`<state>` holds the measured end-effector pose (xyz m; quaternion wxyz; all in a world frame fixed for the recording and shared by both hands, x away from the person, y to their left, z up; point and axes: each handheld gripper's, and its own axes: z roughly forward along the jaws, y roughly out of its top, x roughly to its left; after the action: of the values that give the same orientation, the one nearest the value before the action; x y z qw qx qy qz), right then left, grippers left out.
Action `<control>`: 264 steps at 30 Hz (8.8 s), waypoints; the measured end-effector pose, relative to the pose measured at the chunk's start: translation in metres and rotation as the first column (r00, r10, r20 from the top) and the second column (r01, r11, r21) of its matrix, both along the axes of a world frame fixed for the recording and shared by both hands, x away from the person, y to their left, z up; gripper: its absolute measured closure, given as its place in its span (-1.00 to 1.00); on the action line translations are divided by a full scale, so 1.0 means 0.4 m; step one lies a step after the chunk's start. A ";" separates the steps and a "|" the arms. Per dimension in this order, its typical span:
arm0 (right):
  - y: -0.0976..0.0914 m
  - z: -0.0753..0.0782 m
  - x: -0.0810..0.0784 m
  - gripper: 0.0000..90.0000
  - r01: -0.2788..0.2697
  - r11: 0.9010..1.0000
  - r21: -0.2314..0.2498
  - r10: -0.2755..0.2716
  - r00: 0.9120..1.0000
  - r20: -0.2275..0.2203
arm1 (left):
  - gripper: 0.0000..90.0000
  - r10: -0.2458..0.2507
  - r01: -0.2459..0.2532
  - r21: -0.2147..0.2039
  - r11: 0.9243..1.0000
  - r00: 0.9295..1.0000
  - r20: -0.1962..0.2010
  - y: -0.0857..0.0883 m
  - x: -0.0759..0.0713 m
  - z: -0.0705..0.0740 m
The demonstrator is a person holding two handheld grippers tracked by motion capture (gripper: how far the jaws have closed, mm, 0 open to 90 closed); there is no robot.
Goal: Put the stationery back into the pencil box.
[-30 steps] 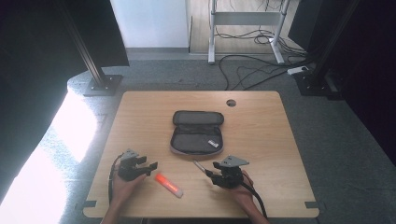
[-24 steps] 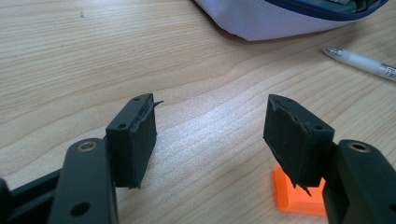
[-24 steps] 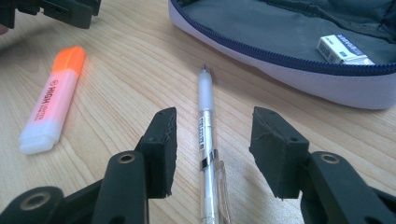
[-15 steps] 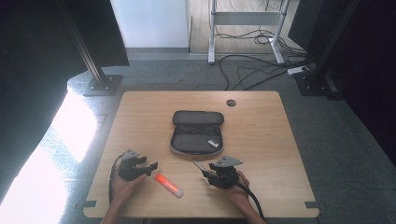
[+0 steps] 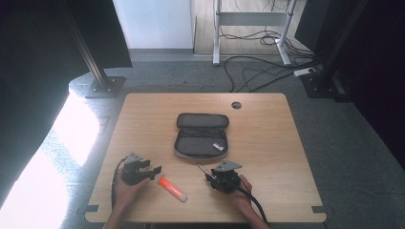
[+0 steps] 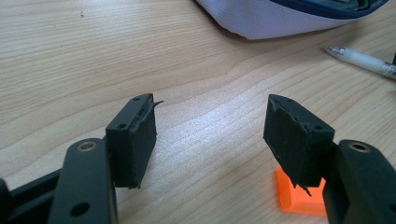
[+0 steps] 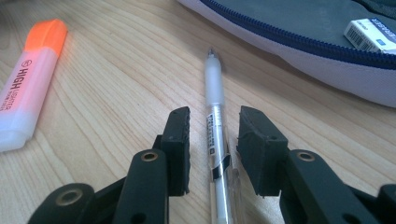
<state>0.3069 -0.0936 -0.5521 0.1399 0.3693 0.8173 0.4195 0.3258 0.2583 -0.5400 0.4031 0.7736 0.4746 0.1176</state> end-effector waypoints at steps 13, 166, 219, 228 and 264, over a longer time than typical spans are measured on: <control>0.009 -0.001 -0.004 0.61 -0.012 0.999 -0.038 0.012 1.000 0.005 | -0.22 -0.003 0.003 -0.002 1.000 1.000 0.002 0.000 -0.001 0.002; 0.072 0.110 0.282 0.73 0.033 0.998 0.051 -0.034 0.999 0.032 | -0.22 0.025 -0.024 -0.042 0.999 1.000 0.011 0.032 -0.001 0.013; 0.038 0.102 0.251 0.45 0.056 0.997 0.054 -0.059 0.997 0.055 | -0.22 0.029 -0.029 -0.035 0.999 1.000 0.000 0.034 0.001 0.009; 0.015 0.119 0.222 0.40 0.052 0.994 0.097 -0.058 0.996 0.067 | -0.22 0.029 -0.029 -0.038 0.999 1.000 0.000 0.034 0.001 0.009; 0.001 0.103 0.108 0.23 0.002 0.986 0.165 -0.014 0.997 0.071 | -0.22 0.028 -0.028 -0.032 0.999 1.000 -0.002 0.030 0.000 0.005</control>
<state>0.3500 -0.0930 -0.5107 0.1400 0.3677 0.7726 0.4984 0.3260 0.2702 -0.5379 0.4132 0.7605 0.4875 0.1151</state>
